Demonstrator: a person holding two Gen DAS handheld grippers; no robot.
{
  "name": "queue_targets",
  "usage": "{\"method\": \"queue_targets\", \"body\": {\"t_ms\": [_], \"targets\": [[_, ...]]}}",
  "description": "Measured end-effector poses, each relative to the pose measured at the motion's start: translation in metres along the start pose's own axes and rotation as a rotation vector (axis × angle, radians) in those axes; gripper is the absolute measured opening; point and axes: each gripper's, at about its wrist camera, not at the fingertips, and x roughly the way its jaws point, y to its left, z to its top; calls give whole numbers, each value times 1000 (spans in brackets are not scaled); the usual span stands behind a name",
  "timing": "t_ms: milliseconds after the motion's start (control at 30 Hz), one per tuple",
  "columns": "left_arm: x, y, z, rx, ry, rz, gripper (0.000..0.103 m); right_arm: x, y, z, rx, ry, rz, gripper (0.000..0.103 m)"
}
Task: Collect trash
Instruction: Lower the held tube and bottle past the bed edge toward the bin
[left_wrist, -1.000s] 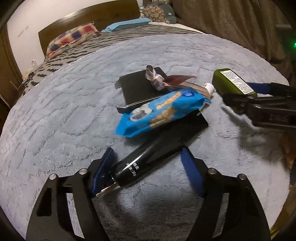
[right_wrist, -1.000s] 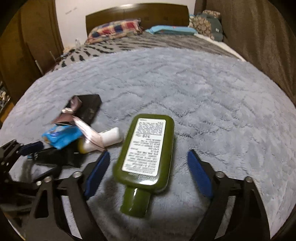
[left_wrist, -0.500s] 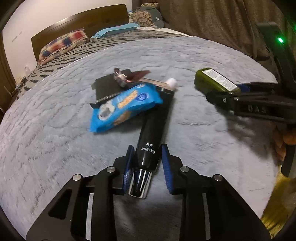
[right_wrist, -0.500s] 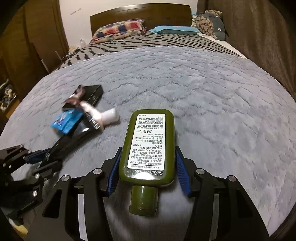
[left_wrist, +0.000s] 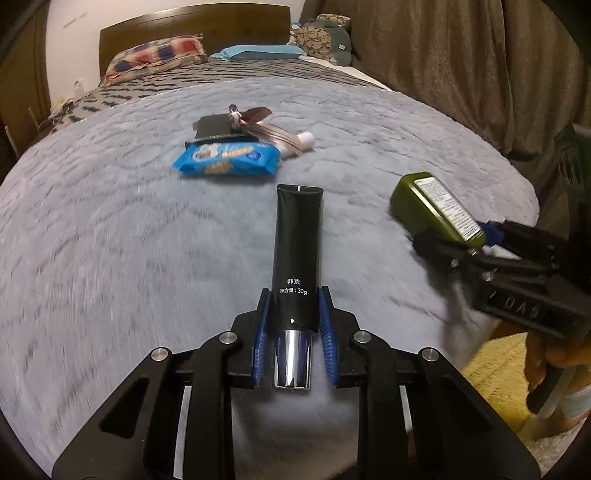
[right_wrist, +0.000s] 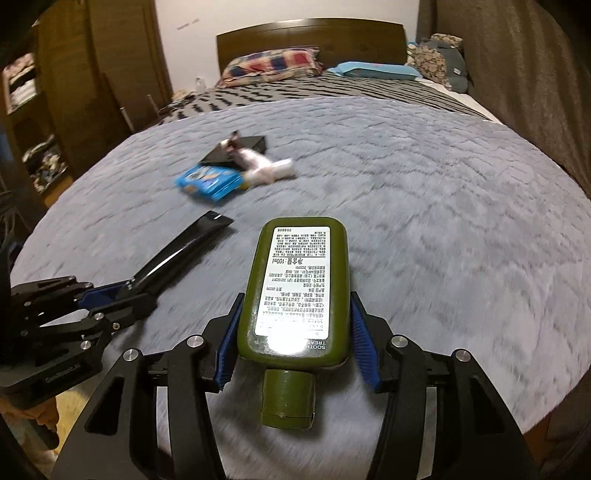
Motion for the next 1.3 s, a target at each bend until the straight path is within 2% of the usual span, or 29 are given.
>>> {"method": "queue_targets", "body": {"t_ms": [300,500,900,1100,1300], "targets": [[-36,-27,-57,-41,-4,10,23,-36,11,-46,-1,-8,40,54],[-47,-43,-95,-62,18,-13,23,-46,14,-79,-6,22,49,53],[-26,-58,-158,-94,120,-26,23,-38,14,-141,15,125,78,52],[-6,-58,-183,-106,181,-15,23,-23,15,-160,8,173,61,52],[6,-55,-191,-111,210,-18,23,-15,19,-164,-2,195,48,52]]}}
